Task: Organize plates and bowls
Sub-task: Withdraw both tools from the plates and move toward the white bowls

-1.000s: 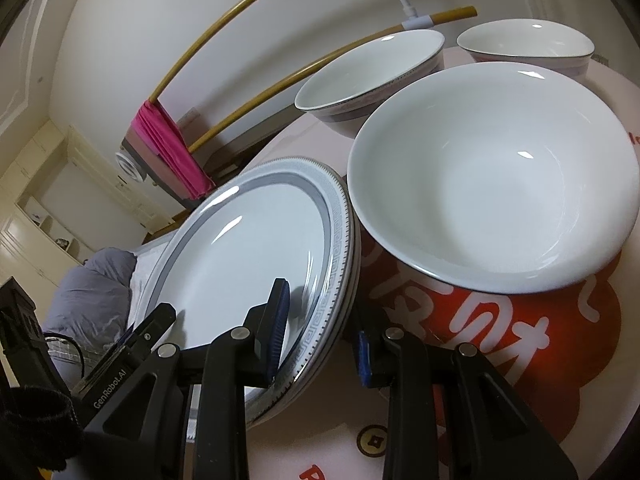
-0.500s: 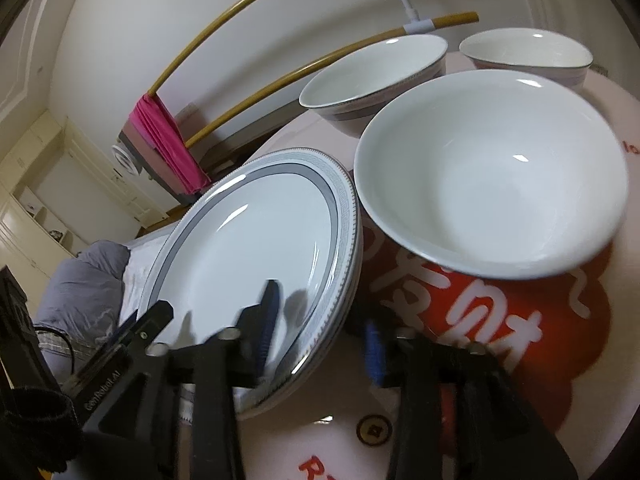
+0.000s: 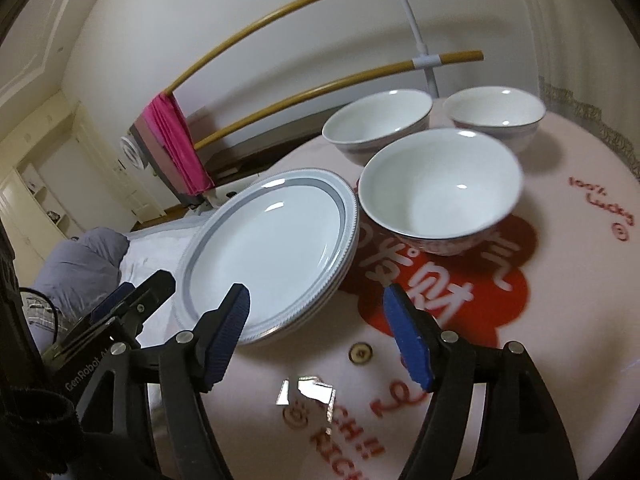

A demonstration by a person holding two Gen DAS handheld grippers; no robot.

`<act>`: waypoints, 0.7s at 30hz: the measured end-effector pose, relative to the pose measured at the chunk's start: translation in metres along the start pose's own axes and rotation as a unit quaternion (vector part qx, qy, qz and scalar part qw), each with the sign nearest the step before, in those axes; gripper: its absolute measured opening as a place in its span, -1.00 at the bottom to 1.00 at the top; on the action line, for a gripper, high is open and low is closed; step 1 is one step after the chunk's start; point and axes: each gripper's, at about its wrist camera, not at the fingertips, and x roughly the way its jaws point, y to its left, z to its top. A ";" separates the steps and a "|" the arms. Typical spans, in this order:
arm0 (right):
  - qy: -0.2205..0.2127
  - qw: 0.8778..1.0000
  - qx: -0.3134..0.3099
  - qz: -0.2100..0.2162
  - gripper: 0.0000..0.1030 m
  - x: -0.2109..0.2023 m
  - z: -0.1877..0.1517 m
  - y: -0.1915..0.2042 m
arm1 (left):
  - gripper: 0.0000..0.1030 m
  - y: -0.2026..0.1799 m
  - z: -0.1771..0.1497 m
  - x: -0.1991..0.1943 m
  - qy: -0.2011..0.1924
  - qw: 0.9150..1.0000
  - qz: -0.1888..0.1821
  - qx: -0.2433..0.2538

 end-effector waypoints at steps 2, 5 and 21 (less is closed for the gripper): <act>-0.006 1.000 0.003 -0.002 0.42 -0.012 -0.004 -0.005 | 0.54 -0.008 -0.002 -0.014 -0.008 1.000 -0.005 0.009; -0.019 1.000 0.008 -0.006 0.47 -0.034 -0.006 -0.014 | 0.65 -0.019 -0.006 -0.034 -0.018 1.000 -0.016 0.020; -0.093 0.994 0.035 -0.047 0.69 -0.117 0.006 -0.084 | 0.96 -0.092 -0.006 -0.080 -0.031 0.994 -0.066 0.081</act>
